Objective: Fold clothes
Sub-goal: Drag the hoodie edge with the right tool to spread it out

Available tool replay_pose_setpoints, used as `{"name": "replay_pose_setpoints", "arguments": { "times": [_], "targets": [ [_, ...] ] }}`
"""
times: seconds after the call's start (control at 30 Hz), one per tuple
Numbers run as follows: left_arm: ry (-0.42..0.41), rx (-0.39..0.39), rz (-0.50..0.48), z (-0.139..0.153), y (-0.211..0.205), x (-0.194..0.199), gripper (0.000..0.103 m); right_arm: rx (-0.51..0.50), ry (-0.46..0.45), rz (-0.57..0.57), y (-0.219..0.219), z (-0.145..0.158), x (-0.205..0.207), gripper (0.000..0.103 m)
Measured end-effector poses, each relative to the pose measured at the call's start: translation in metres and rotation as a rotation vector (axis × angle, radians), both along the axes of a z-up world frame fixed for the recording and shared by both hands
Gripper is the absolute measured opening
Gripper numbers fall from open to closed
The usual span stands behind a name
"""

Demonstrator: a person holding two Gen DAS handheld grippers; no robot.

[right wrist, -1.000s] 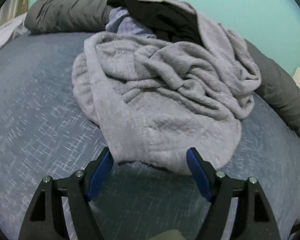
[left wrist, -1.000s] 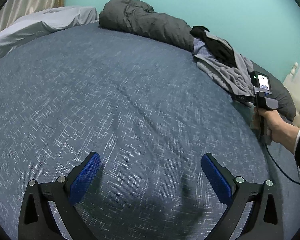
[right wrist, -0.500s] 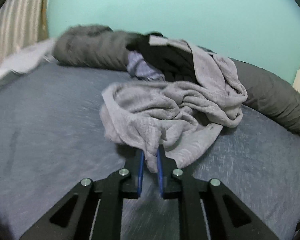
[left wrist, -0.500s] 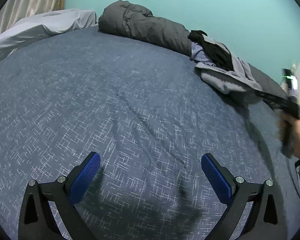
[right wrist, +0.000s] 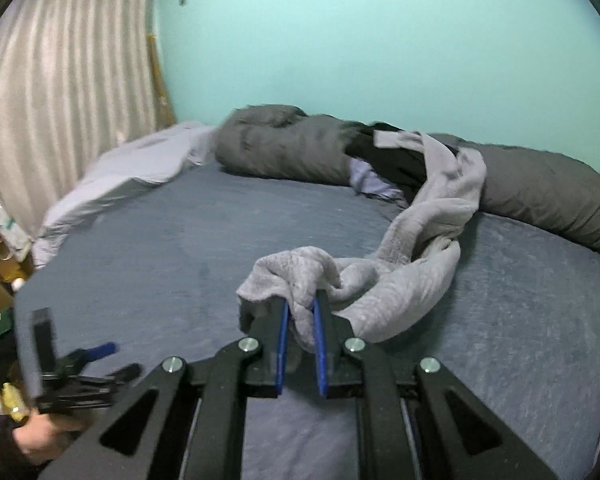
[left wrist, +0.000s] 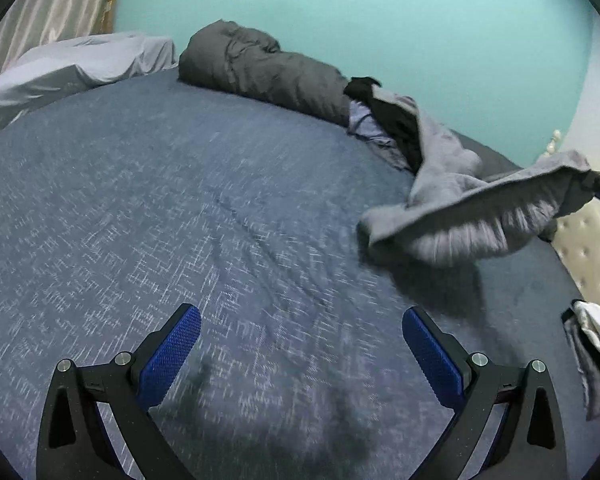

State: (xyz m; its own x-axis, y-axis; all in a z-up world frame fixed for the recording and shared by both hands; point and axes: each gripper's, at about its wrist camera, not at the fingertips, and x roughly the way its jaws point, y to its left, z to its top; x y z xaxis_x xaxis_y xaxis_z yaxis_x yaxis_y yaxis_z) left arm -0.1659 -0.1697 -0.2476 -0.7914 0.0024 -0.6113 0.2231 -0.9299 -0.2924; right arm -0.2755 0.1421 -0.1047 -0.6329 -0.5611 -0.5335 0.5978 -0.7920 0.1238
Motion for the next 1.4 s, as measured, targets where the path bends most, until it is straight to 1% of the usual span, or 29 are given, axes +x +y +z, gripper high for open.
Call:
{"name": "replay_pose_setpoints", "arguments": {
  "times": [0.2,0.23,0.27,0.33,0.4,0.47,0.57,0.6,0.67,0.77,0.8,0.83,0.9,0.93,1.0,1.1,1.17,1.23,1.27,1.33,1.37,1.4],
  "targets": [
    [0.048,-0.007,0.005,0.017,-0.003,0.035,0.103,-0.060,-0.013,0.087,-0.032,0.011,0.071,0.011],
    [0.051,-0.012,0.010,0.017,-0.003,0.041,0.103,-0.051,-0.021,0.082,-0.037,0.005,0.076,0.011],
    [0.053,-0.016,0.015,0.018,-0.004,0.046,0.103,-0.039,-0.030,0.074,-0.042,-0.002,0.081,0.011],
    [0.055,-0.022,0.030,0.019,-0.008,0.055,0.103,-0.058,-0.099,0.036,-0.044,-0.028,0.081,0.011],
    [0.055,-0.020,0.046,0.018,-0.012,0.063,0.103,-0.072,-0.168,0.025,-0.047,-0.056,0.080,0.011],
    [0.046,-0.024,0.050,0.015,-0.014,0.067,0.103,-0.050,-0.207,0.020,-0.051,-0.083,0.084,0.011],
    [0.030,-0.030,0.051,0.009,-0.017,0.071,0.103,-0.020,-0.273,0.021,-0.054,-0.119,0.088,0.015],
    [0.026,-0.031,0.048,0.008,-0.017,0.071,0.103,-0.026,-0.294,0.021,-0.050,-0.127,0.090,0.016],
    [0.020,-0.034,0.040,0.006,-0.016,0.069,0.103,-0.043,-0.336,0.019,-0.042,-0.143,0.093,0.024],
    [0.005,-0.039,0.008,0.002,-0.011,0.064,0.103,-0.115,-0.311,-0.030,-0.011,-0.149,0.101,0.033],
    [-0.002,-0.045,-0.004,0.000,-0.007,0.062,0.103,-0.151,-0.297,-0.060,0.002,-0.150,0.103,0.040],
    [-0.010,-0.052,-0.014,-0.002,-0.003,0.060,0.103,-0.189,-0.288,-0.088,0.014,-0.151,0.103,0.044],
    [-0.026,-0.071,-0.033,-0.005,0.003,0.056,0.103,-0.263,-0.274,-0.139,0.035,-0.154,0.104,0.048],
    [-0.034,-0.079,-0.039,-0.007,0.005,0.054,0.103,-0.284,-0.275,-0.161,0.041,-0.158,0.101,0.049],
    [-0.050,-0.086,-0.048,-0.011,0.009,0.051,0.103,-0.309,-0.283,-0.199,0.049,-0.168,0.094,0.049],
    [-0.071,-0.099,-0.046,-0.016,0.014,0.046,0.103,-0.331,-0.300,-0.220,0.055,-0.183,0.084,0.049],
    [-0.082,-0.109,-0.051,-0.019,0.017,0.042,0.103,-0.334,-0.330,-0.252,0.062,-0.191,0.074,0.049],
    [-0.091,-0.128,-0.051,-0.022,0.021,0.035,0.103,-0.362,-0.359,-0.279,0.073,-0.193,0.061,0.048],
    [-0.096,-0.139,-0.051,-0.024,0.023,0.032,0.103,-0.366,-0.360,-0.281,0.075,-0.193,0.057,0.045],
    [-0.106,-0.154,-0.046,-0.028,0.026,0.024,0.103,-0.371,-0.359,-0.282,0.079,-0.192,0.048,0.025],
    [-0.112,-0.159,-0.044,-0.030,0.026,0.020,0.103,-0.374,-0.358,-0.283,0.082,-0.192,0.044,0.022],
    [-0.117,-0.163,-0.041,-0.033,0.026,0.016,0.103,-0.377,-0.358,-0.283,0.084,-0.192,0.040,0.016]
  ]
}}
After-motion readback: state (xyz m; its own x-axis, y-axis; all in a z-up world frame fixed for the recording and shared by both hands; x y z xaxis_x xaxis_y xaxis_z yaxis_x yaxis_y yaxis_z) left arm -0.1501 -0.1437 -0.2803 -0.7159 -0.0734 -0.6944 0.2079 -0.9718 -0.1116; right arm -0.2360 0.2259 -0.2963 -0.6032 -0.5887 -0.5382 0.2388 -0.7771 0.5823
